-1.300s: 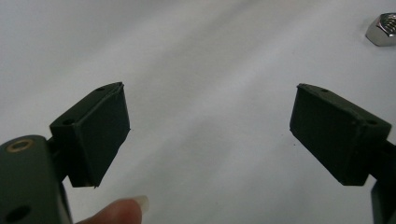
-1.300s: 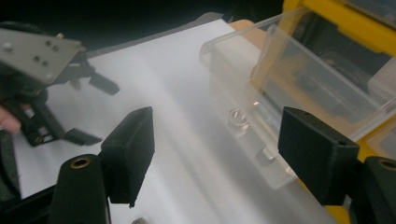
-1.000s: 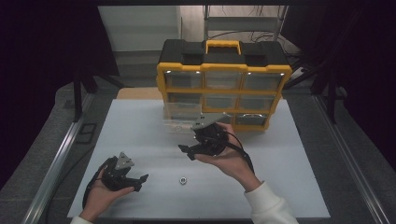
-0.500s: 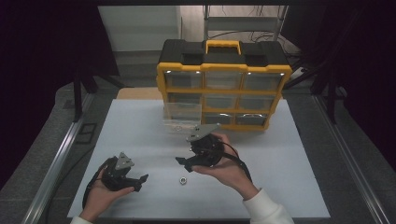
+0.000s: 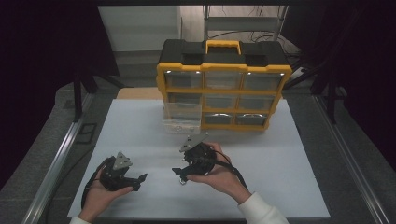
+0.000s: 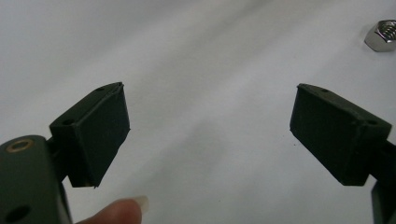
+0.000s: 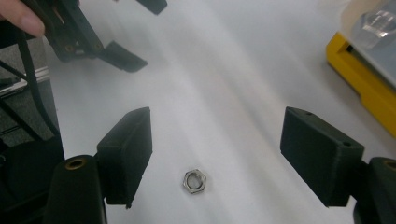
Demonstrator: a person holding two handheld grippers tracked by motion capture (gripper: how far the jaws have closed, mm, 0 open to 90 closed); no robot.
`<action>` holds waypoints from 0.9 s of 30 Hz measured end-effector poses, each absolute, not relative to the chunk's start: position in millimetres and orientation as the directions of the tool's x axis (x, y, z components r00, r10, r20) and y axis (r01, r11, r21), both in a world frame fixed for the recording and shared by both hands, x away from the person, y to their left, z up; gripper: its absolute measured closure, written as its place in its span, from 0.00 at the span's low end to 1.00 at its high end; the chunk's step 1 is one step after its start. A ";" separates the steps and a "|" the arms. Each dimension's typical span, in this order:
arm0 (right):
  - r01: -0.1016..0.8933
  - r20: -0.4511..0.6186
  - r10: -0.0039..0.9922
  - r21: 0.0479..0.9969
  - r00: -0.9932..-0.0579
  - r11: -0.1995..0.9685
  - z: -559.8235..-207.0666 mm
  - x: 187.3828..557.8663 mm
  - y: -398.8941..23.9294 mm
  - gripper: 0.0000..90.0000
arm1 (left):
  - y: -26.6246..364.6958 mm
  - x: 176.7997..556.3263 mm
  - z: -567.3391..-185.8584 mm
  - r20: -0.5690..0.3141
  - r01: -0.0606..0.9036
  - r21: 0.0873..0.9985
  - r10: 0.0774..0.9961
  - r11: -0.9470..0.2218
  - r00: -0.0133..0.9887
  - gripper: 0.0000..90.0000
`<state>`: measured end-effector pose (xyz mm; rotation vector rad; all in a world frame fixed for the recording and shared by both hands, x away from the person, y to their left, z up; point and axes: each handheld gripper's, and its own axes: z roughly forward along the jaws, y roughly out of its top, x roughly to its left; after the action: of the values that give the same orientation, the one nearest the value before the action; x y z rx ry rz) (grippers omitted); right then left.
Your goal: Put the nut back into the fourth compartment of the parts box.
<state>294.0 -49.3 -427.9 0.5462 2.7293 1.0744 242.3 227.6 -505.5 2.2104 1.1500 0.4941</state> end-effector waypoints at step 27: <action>0.296 -0.012 0.369 0.570 -0.929 0.766 -457.5 291.5 -35.8 0.26 | 228.2 241.5 -503.8 0.052 0.604 0.663 0.832 -0.443 0.553 0.14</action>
<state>291.5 -35.8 -457.5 0.5362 2.8354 0.8841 241.5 228.2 -503.8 2.1961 1.1496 0.5020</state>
